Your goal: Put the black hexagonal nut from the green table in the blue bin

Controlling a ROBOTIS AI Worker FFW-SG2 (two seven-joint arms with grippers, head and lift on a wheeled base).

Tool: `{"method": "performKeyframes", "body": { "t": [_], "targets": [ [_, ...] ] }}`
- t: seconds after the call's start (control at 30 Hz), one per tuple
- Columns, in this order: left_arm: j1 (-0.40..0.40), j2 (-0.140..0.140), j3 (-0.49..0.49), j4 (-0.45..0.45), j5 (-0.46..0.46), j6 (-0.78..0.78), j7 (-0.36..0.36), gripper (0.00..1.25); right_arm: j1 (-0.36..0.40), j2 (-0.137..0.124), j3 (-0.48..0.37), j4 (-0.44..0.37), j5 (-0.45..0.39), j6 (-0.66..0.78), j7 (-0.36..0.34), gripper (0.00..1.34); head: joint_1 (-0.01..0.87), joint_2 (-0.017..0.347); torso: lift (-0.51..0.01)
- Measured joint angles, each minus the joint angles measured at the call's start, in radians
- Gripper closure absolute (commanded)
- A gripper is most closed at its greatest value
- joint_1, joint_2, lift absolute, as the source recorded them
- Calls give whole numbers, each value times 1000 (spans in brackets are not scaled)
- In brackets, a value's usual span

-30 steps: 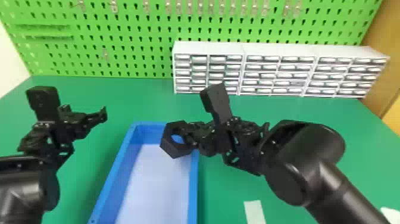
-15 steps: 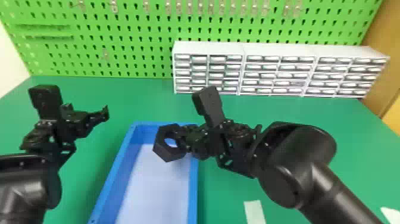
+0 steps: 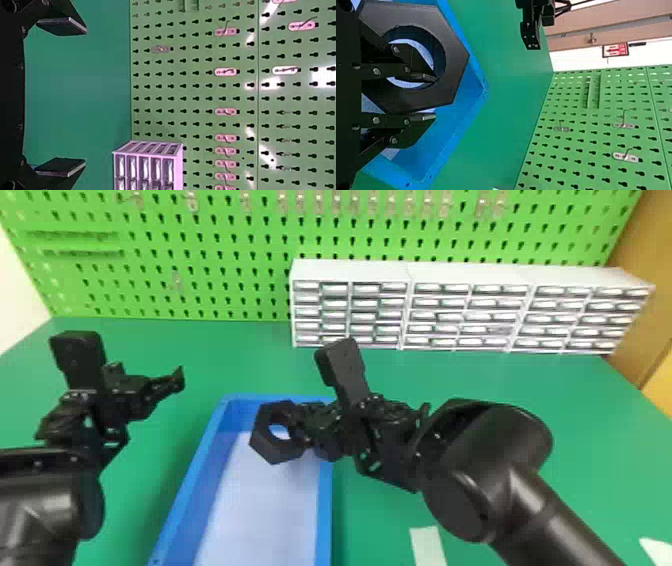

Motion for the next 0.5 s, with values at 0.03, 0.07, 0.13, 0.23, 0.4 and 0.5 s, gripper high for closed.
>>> {"method": "performKeyframes", "body": {
  "t": [0.03, 0.07, 0.13, 0.23, 0.4, 0.5],
  "targets": [
    [0, 0, 0, 0, 0, 0, 0, 116, 0, 1, 0, 0, 1, 0, 0, 967, 666, 32, -100],
    [0, 0, 0, 0, 0, 0, 0, 116, 0, 1, 0, 0, 1, 0, 0, 967, 666, 32, -100],
    [0, 0, -1, 0, 0, 0, 0, 116, 0, 1, 1, 1, 2, -1, 0, 963, 666, 32, -100],
    [0, 0, -1, 0, 0, 0, 0, 116, 0, 1, 2, 1, 4, -2, 0, 814, 666, 32, -100],
    [0, 0, -1, 0, 0, 0, 0, 116, -2, 0, 4, 1, 6, -2, 0, 602, 666, 32, -100],
    [-1, 0, -1, 0, 0, 0, 0, 116, -3, -1, 4, 1, 5, -2, 0, 561, 666, 32, -100]
  ]
}}
